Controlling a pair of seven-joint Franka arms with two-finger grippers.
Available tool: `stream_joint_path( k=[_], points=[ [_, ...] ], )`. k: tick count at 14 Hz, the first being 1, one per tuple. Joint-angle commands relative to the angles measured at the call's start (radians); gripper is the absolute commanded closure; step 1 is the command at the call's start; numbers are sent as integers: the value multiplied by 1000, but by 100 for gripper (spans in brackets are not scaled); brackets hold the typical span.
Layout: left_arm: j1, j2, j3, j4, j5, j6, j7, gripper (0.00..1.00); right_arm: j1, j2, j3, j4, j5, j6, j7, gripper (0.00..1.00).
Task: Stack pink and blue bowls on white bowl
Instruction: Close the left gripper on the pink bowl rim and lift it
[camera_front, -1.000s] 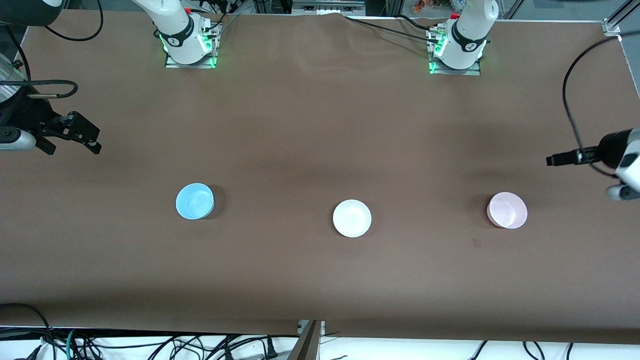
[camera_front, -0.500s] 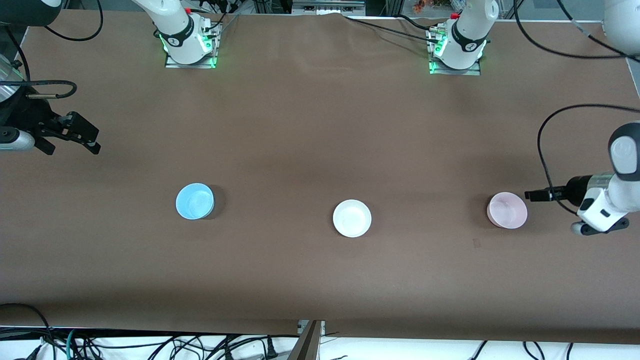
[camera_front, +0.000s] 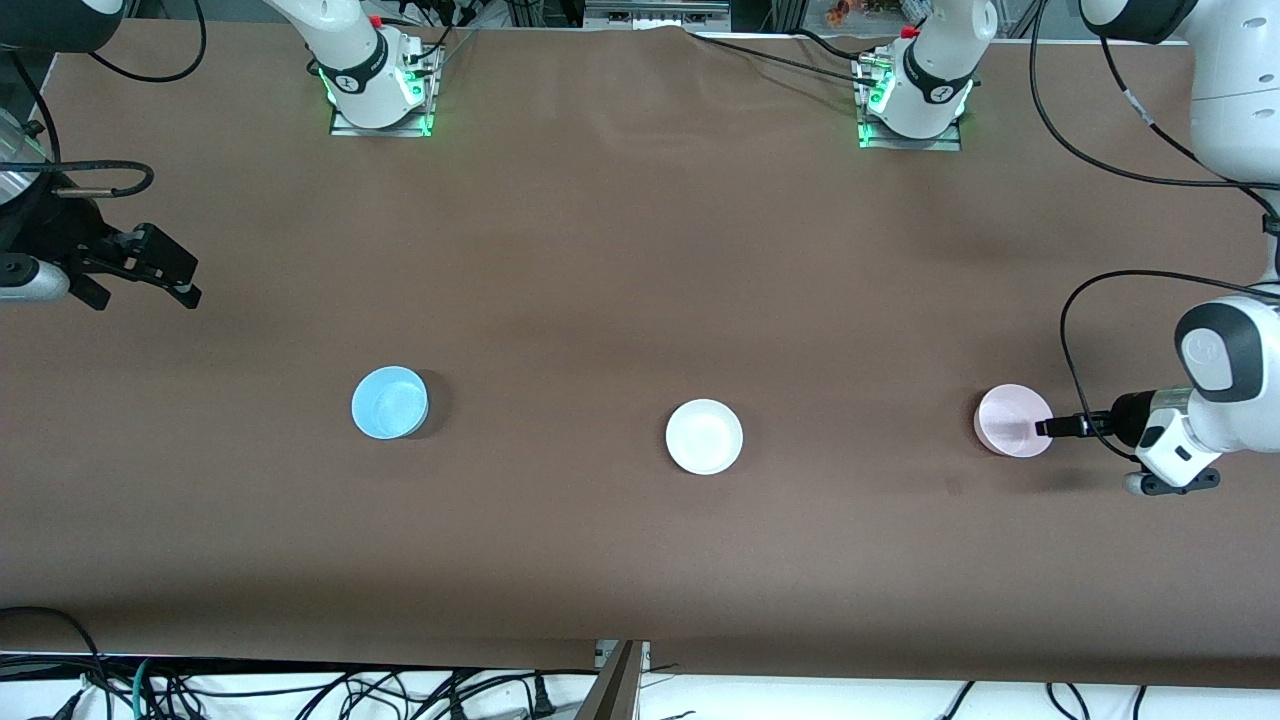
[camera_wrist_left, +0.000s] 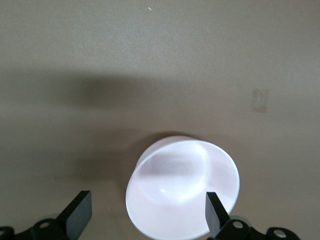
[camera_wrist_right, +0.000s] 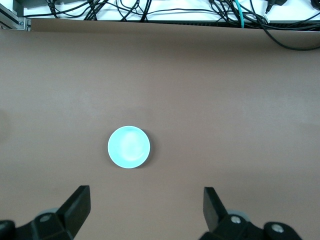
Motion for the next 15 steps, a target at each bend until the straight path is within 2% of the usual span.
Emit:
stream_joint_path(
  k=[1,4,6,7,8,10,14,15],
  points=[
    [3,-20,-3,-67,-45,65,41,0,-5,1,6,10,0,-8,11,0],
    [4,-21,-1,-101,-50,96,70,2,-5,3,4,10,0,-10,13,0],
    [4,-21,9,-103,-53,96,136,13,-5,1,4,10,0,-11,11,0],
    [6,-21,17,-103,-63,96,153,23,-5,3,4,10,0,-11,13,0],
    [6,-21,19,-103,-67,96,177,37,-5,3,4,10,0,-8,13,0],
    [6,-21,22,-103,-67,96,202,53,-5,3,6,10,0,-6,13,0],
    [6,-21,23,-116,-93,94,211,95,-8,4,4,10,0,-2,13,0],
    [6,-23,23,-116,-96,93,222,100,-8,9,4,10,0,1,13,0]
  ],
)
